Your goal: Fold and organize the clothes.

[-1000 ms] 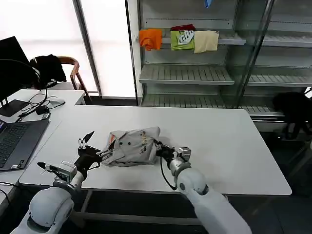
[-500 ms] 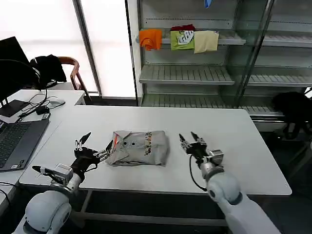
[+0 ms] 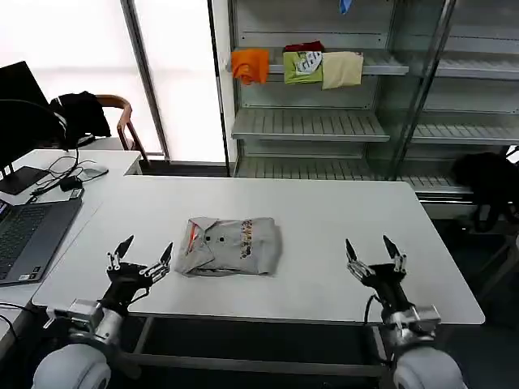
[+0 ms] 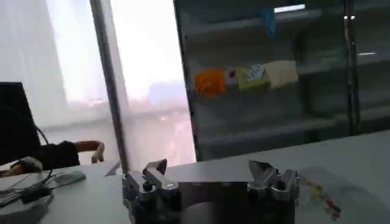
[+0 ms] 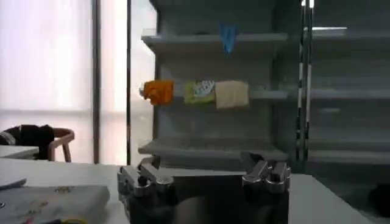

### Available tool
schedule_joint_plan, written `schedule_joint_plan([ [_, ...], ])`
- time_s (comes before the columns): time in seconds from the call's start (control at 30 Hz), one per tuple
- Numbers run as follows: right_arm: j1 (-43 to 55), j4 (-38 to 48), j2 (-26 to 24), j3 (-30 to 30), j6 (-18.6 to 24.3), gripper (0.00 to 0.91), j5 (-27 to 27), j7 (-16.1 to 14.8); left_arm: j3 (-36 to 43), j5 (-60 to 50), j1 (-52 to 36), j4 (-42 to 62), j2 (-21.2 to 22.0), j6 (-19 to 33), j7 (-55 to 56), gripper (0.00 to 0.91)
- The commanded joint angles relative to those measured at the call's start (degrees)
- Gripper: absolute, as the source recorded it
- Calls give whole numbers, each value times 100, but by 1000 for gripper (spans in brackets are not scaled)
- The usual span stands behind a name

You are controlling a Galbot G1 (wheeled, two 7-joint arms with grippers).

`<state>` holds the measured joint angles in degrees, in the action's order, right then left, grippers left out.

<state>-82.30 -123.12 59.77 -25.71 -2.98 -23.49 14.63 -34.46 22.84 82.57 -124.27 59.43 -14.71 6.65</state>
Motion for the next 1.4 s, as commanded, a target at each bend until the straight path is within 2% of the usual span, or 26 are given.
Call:
schedule_joint_plan([
  [0.03, -1939, -527, 153, -593, 1572, 907, 845, 127, -253, 86, 804, 140, 157, 1415, 99, 907],
  [0.43, -1977, -320, 230, -650, 1939, 907, 837, 173, -388, 87, 1033, 178, 137, 1539, 79, 907],
  [0.73, -2014, -348, 267, -635, 2019, 907, 853, 198, -374, 58, 1074, 186, 179, 1553, 71, 907],
  [0.97, -2155, -257, 296, -686, 2322, 907, 867, 297, -483, 110, 1176, 259, 165, 1572, 0, 907],
  [1.4, -2205, -140, 313, -873, 2210, 907, 805, 273, -956, 564, 1197, 455, 86, 1520, -221, 907],
])
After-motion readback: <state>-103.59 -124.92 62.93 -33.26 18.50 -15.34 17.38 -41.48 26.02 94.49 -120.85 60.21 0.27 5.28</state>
